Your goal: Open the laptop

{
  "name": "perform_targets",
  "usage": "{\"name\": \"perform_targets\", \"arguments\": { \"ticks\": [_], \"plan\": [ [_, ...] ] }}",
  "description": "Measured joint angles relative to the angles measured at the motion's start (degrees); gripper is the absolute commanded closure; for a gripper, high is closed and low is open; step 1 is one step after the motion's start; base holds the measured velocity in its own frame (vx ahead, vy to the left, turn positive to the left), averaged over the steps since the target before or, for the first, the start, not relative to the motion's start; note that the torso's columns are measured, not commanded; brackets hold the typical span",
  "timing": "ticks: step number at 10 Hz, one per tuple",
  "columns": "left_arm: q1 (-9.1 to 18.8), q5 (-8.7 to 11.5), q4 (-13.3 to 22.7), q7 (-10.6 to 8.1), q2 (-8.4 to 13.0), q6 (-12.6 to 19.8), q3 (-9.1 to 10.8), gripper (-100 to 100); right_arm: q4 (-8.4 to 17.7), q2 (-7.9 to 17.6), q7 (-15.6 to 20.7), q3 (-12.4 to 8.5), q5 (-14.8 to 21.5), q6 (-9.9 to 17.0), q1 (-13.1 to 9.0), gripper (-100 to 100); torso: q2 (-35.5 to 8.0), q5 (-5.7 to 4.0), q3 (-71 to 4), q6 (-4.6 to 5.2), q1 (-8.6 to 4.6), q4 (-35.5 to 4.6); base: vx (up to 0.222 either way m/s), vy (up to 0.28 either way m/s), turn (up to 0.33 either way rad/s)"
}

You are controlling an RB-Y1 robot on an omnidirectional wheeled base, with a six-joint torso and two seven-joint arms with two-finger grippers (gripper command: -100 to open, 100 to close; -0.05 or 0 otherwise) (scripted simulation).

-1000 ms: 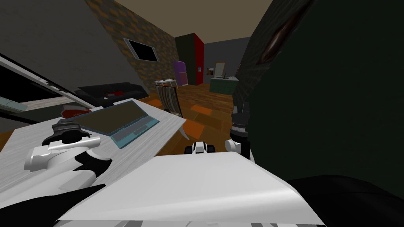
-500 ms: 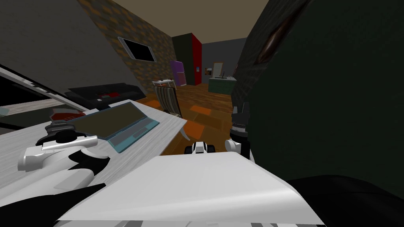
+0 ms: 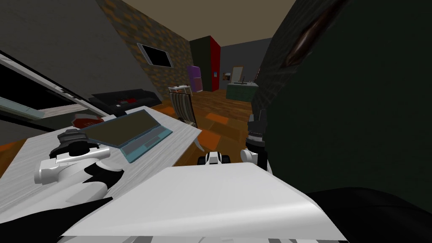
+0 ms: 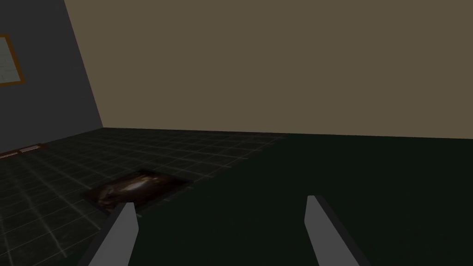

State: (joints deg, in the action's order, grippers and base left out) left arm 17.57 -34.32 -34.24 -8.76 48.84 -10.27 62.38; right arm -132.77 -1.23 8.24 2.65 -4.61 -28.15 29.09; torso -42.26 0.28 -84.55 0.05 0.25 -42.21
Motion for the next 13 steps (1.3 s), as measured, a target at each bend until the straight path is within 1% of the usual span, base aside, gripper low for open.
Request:
{"name": "perform_targets", "arguments": {
  "ticks": [1, 2, 3, 4, 5, 6, 7, 8, 9, 10, 11, 12, 13],
  "plan": [
    [0.00, 0.21, -0.21, 0.69, -0.95, -1.68, 0.85, 100, 0.00, 0.00, 0.00, 0.00, 0.00, 0.00, 0.00, 0, 0.08, 0.05, -0.03, 0.03, 0.06, 0.03, 0.071, -0.015, 0.108],
    [-0.54, 0.42, -1.16, 0.93, -1.85, -3.09, 0.95, 100, 0.00, 0.00, 0.00, 0.00, 0.00, 0.00, 0.00, 0, 0.07, 0.03, -0.04, 0.09, 0.07, 0.02, 0.025, -0.013, 0.028],
    [-0.37, 0.45, -0.36, 1.36, -1.75, -4.45, 1.44, 100, 0.00, 0.00, 0.00, 0.00, 0.00, 0.00, -0.01, 0, 0.06, -0.01, -0.05, 0.19, 0.08, 0.00, 0.061, -0.001, 0.123],
    [-1.55, 0.84, -2.75, 0.97, -3.31, -5.42, 1.19, 100, 0.00, 0.00, 0.00, 0.00, 0.00, 0.00, 0.00, 0, 0.16, 0.02, -0.08, 0.00, 0.00, 0.05, 0.079, -0.017, 0.103],
    [-1.79, 1.00, -3.21, 1.08, -4.01, -6.70, 1.48, 100, 0.00, 0.00, 0.00, 0.00, 0.00, 0.00, 0.00, 0, 0.19, -0.01, -0.12, 0.02, -0.01, 0.05, 0.100, -0.022, 0.158],
    [-1.75, 1.34, -2.29, 2.06, -4.36, -8.93, 2.45, 100, 0.00, 0.00, 0.00, 0.00, 0.00, 0.00, 0.00, 0, 0.19, 0.08, -0.10, -0.14, 0.06, 0.08, 0.091, -0.023, 0.116],
    [-2.21, 1.55, -3.16, 2.59, -5.41, -10.70, 2.92, 100, 0.00, 0.00, 0.00, 0.00, 0.00, 0.00, 0.00, 0, 0.12, 0.08, -0.06, 0.04, 0.08, 0.06, 0.090, -0.011, 0.182],
    [-2.82, 1.88, -4.76, 3.01, -7.04, -12.40, 3.40, 100, 0.00, 0.00, 0.00, 0.00, 0.00, 0.00, 0.00, 0, 0.08, 0.14, -0.02, -0.07, 0.06, 0.07, 0.078, -0.015, 0.095],
    [-3.49, 2.05, -5.80, 2.95, -7.95, -13.73, 3.46, 100, 0.00, 0.00, 0.00, 0.00, 0.00, 0.00, 0.00, 0, 0.05, 0.06, -0.03, 0.04, 0.09, 0.03, 0.088, -0.020, 0.154],
    [-3.55, 2.39, -5.57, 3.63, -8.66, -15.72, 4.12, 100, 0.00, 0.00, 0.00, 0.00, 0.00, 0.00, 0.00, 0, 0.10, 0.10, -0.04, -0.12, 0.12, 0.05, 0.074, -0.026, 0.095],
    [-4.08, 2.56, -6.62, 3.95, -9.73, -17.26, 4.40, 100, 0.00, 0.00, 0.00, 0.00, 0.00, 0.00, -0.01, 0, 0.07, 0.04, -0.05, 0.02, 0.08, 0.03, 0.091, -0.021, 0.156],
    [-4.47, 2.91, -7.12, 4.50, -10.86, -19.18, 4.97, 100, 0.00, 0.00, 0.00, 0.00, 0.00, 0.00, 0.00, 0, 0.12, 0.06, -0.06, -0.13, 0.11, 0.05, 0.087, -0.026, 0.107],
    [-4.84, 3.09, -7.55, 4.81, -11.55, -20.84, 5.26, 100, 0.00, 0.00, 0.00, 0.00, 0.00, 0.00, 0.00, 0, 0.10, -0.01, -0.08, 0.00, 0.10, 0.02, 0.094, -0.023, 0.165]
  ]
}}
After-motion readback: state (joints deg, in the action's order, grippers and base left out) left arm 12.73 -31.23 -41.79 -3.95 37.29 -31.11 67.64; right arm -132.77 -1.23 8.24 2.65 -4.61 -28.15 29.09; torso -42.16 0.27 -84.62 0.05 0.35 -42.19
